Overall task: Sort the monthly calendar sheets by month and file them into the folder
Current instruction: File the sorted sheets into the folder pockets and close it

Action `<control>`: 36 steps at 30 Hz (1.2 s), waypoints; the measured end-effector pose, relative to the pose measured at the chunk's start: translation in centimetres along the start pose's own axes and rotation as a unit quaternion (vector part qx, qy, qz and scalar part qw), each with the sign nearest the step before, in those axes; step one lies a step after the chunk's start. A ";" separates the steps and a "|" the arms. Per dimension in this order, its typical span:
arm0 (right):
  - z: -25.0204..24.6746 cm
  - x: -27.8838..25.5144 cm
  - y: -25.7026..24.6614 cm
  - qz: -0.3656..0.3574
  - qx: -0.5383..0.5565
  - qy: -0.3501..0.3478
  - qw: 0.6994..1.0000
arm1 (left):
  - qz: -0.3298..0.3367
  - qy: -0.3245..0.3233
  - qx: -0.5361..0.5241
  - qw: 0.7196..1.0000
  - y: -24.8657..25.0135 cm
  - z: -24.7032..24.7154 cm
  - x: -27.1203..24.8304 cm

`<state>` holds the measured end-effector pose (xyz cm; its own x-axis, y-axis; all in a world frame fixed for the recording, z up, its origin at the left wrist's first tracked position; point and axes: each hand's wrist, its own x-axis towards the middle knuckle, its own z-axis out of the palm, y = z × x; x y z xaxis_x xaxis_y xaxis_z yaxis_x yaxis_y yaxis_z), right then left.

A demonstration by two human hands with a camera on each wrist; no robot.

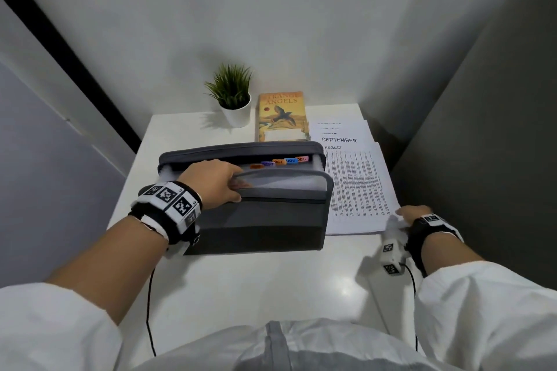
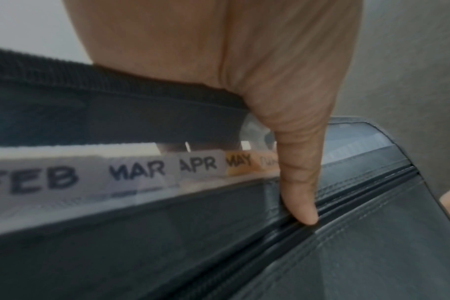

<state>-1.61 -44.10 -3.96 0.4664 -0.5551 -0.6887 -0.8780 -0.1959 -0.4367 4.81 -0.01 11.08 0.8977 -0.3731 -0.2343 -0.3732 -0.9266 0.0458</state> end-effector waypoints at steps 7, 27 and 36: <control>1.0 -1.2 -2.3 -0.026 0.002 -0.049 0.998 | -0.005 -0.001 -0.002 1.000 -0.1 -0.1 -0.1; -2.6 -7.8 -14.4 -0.229 -0.232 0.084 0.942 | 0.002 -0.041 -0.015 0.999 0.1 0.3 -0.9; -5.4 -21.0 -21.3 -0.525 0.040 0.085 0.846 | 0.015 -0.063 -0.036 0.997 0.7 -0.3 -2.2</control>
<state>6.76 -32.60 22.92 0.9568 -0.2176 0.1928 0.0241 -0.6016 -0.7984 2.69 0.17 11.92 0.8488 -0.3954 -0.3509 -0.3771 -0.9181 0.1222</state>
